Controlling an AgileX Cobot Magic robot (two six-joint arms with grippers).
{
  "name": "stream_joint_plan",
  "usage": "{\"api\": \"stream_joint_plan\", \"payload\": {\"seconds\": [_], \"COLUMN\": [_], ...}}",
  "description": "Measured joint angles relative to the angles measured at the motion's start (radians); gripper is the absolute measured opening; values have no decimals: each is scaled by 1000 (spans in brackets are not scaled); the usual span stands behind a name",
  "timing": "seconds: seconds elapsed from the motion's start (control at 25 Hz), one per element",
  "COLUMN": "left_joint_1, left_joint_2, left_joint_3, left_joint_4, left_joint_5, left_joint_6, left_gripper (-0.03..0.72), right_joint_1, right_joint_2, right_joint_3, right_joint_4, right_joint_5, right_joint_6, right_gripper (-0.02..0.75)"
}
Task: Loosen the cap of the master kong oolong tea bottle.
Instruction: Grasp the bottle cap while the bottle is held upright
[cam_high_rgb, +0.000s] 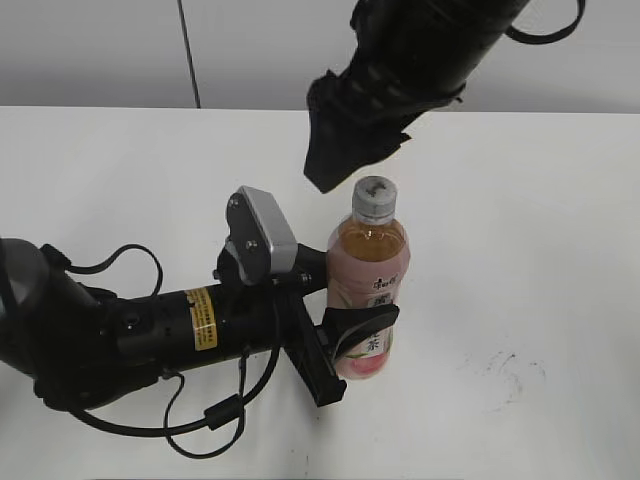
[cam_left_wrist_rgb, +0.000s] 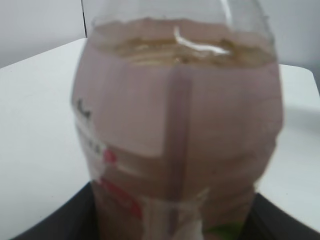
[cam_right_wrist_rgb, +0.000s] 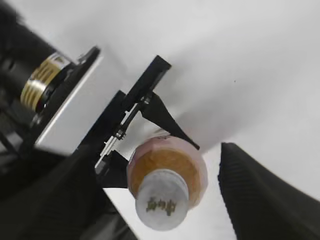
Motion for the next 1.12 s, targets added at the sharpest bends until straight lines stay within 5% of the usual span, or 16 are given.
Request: {"api": "stream_joint_plan", "payload": {"seconds": [0.24,0.76,1.12], "left_joint_1": [0,0,0], "left_joint_2": [0,0,0], "left_joint_3": [0,0,0], "left_joint_4": [0,0,-1], "left_joint_5": [0,0,0], "left_joint_6": [0,0,-1], "left_gripper": [376,376,376], "right_joint_1": [0,0,0], "right_joint_2": [-1,31,34], "right_joint_3": [-15,-15,-16], "right_joint_4": [-91,-50,-53], "right_joint_5": [117,132,132], "right_joint_6": [520,621,615], "right_gripper": [561,529,267]}}
